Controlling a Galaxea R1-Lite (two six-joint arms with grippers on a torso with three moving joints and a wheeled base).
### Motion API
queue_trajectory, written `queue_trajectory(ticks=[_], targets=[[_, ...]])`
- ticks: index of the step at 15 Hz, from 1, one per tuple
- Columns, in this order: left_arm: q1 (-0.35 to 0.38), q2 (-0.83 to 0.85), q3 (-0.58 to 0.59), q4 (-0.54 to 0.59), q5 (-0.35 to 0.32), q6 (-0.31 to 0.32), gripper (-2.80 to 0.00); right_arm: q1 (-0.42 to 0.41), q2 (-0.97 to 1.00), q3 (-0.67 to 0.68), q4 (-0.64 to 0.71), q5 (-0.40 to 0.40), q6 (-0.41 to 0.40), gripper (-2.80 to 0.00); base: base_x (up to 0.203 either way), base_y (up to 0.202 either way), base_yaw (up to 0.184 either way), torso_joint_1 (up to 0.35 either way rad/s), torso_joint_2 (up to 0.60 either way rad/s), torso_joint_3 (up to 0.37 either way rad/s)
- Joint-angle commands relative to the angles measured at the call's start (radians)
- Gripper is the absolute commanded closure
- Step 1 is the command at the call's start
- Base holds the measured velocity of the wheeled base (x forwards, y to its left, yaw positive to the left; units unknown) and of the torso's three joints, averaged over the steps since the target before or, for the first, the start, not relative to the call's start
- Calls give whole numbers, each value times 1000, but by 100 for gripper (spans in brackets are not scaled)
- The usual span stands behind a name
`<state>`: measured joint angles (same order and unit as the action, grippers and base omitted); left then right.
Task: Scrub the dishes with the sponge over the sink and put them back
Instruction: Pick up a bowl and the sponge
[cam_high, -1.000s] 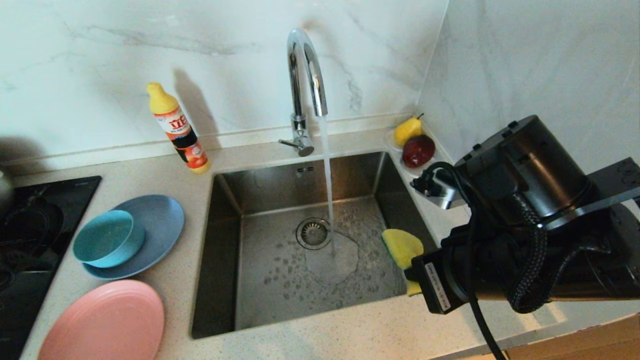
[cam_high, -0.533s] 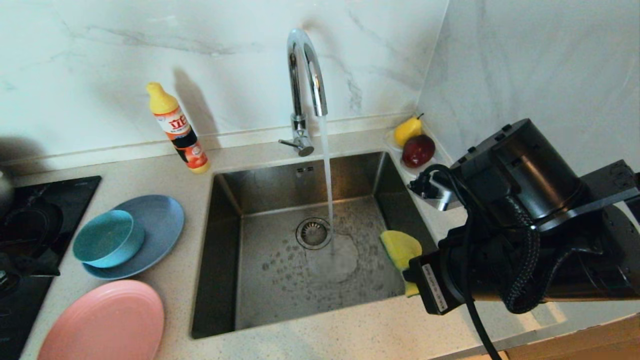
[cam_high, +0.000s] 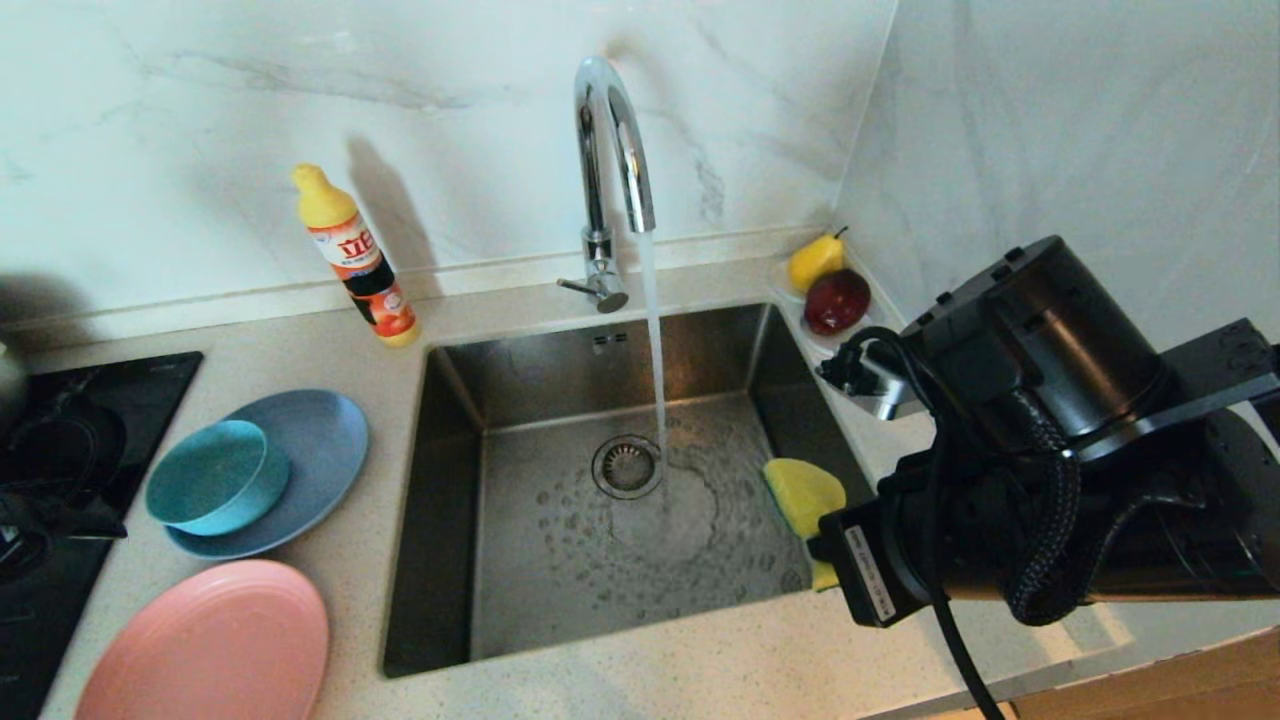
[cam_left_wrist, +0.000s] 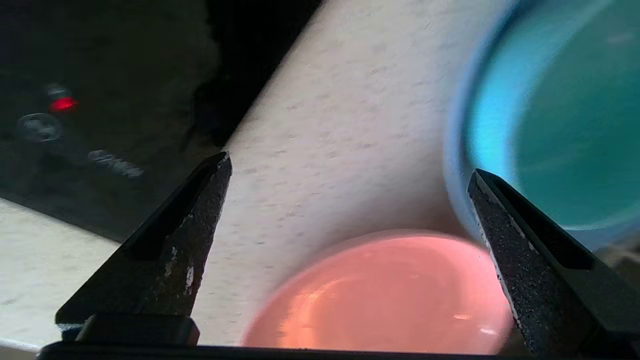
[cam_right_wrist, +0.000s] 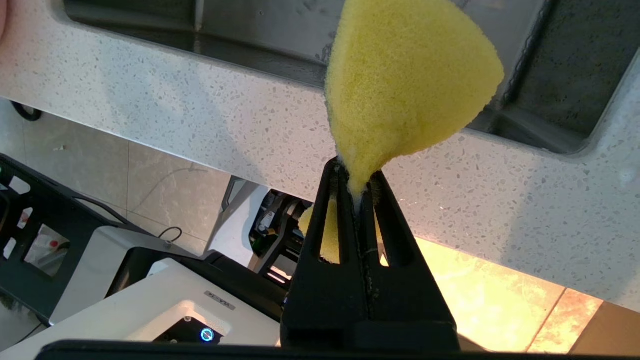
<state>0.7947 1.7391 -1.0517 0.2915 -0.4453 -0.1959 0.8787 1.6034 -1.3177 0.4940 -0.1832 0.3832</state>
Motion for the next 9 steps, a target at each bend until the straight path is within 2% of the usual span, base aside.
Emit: queue_trajectory(ticks=[1, 5, 9], targets=[[1, -26, -15, 3, -65, -13, -280, -1, -2, -2, 3, -1, 2, 0, 0, 0, 0, 0, 0, 0], [-22, -67, -37, 9, -82, -40, -280, -3, 1, -3, 3, -1, 2, 0, 0, 0, 0, 0, 0, 0], [-154, -100, -108, 36, -60, -26, -280, -3, 10, -8, 3, -1, 2, 0, 0, 0, 0, 0, 0, 0]])
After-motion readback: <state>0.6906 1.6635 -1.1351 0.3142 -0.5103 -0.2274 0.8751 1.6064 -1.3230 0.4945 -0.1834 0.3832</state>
